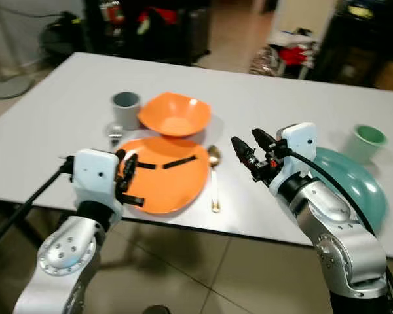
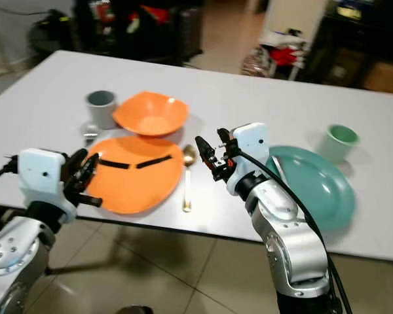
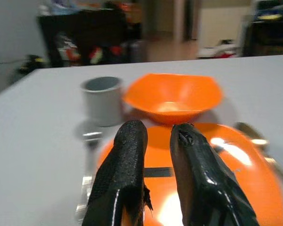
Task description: Setting the table
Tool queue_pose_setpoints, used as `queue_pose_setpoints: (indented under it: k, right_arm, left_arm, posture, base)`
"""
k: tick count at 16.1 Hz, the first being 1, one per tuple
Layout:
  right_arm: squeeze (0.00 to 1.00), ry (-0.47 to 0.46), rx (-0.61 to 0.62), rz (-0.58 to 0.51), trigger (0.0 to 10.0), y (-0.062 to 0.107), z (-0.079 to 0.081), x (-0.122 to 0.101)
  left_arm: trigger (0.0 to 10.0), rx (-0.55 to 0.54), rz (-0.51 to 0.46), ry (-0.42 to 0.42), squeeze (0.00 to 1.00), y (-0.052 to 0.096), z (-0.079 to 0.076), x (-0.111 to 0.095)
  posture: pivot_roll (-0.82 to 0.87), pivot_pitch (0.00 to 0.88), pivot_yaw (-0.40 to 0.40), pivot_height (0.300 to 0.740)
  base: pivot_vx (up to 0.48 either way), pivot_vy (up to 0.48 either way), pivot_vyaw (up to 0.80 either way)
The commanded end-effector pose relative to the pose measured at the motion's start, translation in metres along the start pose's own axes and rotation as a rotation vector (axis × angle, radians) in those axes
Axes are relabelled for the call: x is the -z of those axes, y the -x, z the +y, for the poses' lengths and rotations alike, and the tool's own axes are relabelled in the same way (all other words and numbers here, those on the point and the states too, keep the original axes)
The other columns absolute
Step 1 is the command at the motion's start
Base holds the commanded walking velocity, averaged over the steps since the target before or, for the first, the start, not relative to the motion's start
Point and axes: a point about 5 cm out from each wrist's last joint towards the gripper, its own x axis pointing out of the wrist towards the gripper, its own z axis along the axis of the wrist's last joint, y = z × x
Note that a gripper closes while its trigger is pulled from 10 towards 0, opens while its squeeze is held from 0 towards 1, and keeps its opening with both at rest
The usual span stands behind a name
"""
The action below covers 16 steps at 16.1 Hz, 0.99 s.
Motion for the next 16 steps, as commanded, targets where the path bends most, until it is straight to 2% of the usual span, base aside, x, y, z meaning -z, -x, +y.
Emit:
queue_pose_setpoints:
  k: [1, 10, 16]
  right_arm:
    - [0.0, -0.008, 0.011, -0.025, 10.0, 0.001, -0.004, -0.005]
    - [0.0, 0.007, 0.038, 0.016, 10.0, 0.003, -0.007, 0.002]
    - [0.0, -0.023, -0.032, 0.025, 10.0, 0.0, 0.007, 0.008]
  left_arm:
    - [10.0, -0.01, -0.017, -0.004, 0.0, -0.001, 0.002, -0.002]
    - [10.0, -0.011, 0.005, 0.012, 0.0, 0.001, -0.003, 0.002]
    - [10.0, -0.031, 0.005, 0.012, 0.0, 0.002, 0.003, 0.002]
  posture:
    - [-0.01, 0.0, -0.048, 0.74]
    - [-0.01, 0.0, -0.058, 0.74]
    - [0.02, 0.0, -0.052, 0.74]
  base:
    - [0.0, 0.0, 0.8]
    - [0.0, 0.0, 0.8]
    - [0.0, 0.0, 0.8]
